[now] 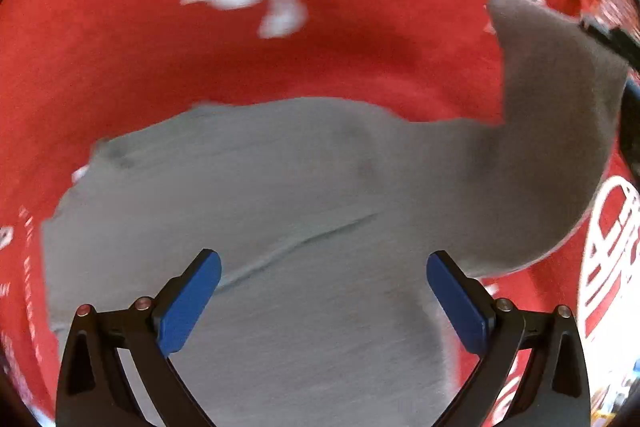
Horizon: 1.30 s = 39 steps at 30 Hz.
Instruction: Fold small clothes
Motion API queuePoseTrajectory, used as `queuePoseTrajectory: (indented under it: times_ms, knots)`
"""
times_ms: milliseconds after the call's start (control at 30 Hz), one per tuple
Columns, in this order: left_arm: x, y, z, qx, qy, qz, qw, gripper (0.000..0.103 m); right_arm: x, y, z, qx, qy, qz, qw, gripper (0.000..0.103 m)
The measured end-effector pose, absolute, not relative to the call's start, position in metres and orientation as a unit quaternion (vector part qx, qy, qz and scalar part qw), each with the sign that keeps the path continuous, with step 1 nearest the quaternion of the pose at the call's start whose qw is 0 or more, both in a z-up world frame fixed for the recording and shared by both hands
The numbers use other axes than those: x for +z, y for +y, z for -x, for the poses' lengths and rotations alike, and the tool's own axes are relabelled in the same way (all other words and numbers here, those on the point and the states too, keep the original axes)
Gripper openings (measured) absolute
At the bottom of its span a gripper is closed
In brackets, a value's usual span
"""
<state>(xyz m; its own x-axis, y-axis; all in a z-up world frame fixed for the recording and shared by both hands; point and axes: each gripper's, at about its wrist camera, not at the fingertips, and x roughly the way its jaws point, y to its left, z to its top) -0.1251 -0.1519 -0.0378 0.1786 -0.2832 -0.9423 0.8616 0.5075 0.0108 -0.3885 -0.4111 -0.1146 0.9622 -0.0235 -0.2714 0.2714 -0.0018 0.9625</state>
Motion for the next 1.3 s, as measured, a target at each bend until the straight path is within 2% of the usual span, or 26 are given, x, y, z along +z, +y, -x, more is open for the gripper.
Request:
queuePoseTrajectory:
  times_ms: [167, 267, 400, 500, 567, 600, 633, 667, 767, 800, 833, 867, 933, 1100, 1233, 1300]
  knots:
    - [-0.036, -0.089, 0.059, -0.327, 0.508, -0.275, 0.748, 0.103, -0.080, -0.367, 0.282, -0.038, 0.183, -0.602, 0.776, 0.009]
    - [-0.048, -0.049, 0.029, -0.277, 0.517, -0.272, 0.763, 0.103, -0.075, -0.315, 0.210, -0.019, 0.290, -0.499, 0.816, 0.010]
    - [-0.060, -0.007, 0.003, -0.234, 0.534, -0.258, 0.770, 0.103, -0.110, -0.250, 0.137, -0.018, 0.411, -0.409, 0.815, 0.013]
    - [-0.081, 0.007, -0.008, -0.219, 0.558, -0.245, 0.762, 0.103, -0.142, -0.227, 0.112, -0.041, 0.466, -0.397, 0.790, 0.015]
    - [-0.090, 0.016, -0.010, -0.228, 0.577, -0.217, 0.754, 0.103, -0.154, -0.224, 0.108, -0.056, 0.477, -0.417, 0.772, 0.028]
    - [-0.092, 0.014, -0.015, -0.230, 0.580, -0.211, 0.752, 0.103, -0.156, -0.225, 0.110, -0.062, 0.472, -0.428, 0.768, 0.044]
    - [-0.093, 0.015, -0.016, -0.232, 0.583, -0.205, 0.751, 0.103, -0.156, -0.229, 0.112, -0.066, 0.465, -0.438, 0.767, 0.055]
    - [-0.095, 0.014, -0.017, -0.232, 0.584, -0.202, 0.751, 0.103, -0.154, -0.233, 0.115, -0.074, 0.453, -0.452, 0.764, 0.055]
    - [-0.091, 0.020, -0.020, -0.235, 0.586, -0.192, 0.752, 0.103, -0.160, -0.256, 0.122, -0.113, 0.413, -0.529, 0.733, 0.055]
    - [-0.089, 0.024, -0.020, -0.236, 0.586, -0.188, 0.752, 0.103, -0.165, -0.262, 0.124, -0.129, 0.402, -0.559, 0.713, 0.049]
    - [-0.085, 0.027, -0.020, -0.237, 0.585, -0.185, 0.754, 0.103, -0.168, -0.266, 0.125, -0.140, 0.395, -0.575, 0.703, 0.022]
    - [-0.079, 0.031, -0.021, -0.237, 0.584, -0.183, 0.755, 0.103, -0.165, -0.268, 0.123, -0.149, 0.391, -0.576, 0.702, 0.009]
    - [-0.075, 0.041, -0.023, -0.236, 0.582, -0.184, 0.756, 0.103, -0.144, -0.258, 0.106, -0.148, 0.397, -0.515, 0.745, 0.008]
    - [-0.078, 0.071, -0.024, -0.221, 0.586, -0.199, 0.754, 0.103, -0.094, -0.167, 0.037, -0.055, 0.458, -0.255, 0.850, 0.008]
    - [-0.080, 0.096, -0.030, -0.198, 0.590, -0.193, 0.759, 0.103, -0.107, -0.094, 0.008, 0.006, 0.508, -0.102, 0.856, 0.009]
    - [-0.082, 0.105, -0.034, -0.189, 0.594, -0.188, 0.759, 0.103, -0.129, -0.072, 0.001, 0.019, 0.545, -0.054, 0.836, 0.014]
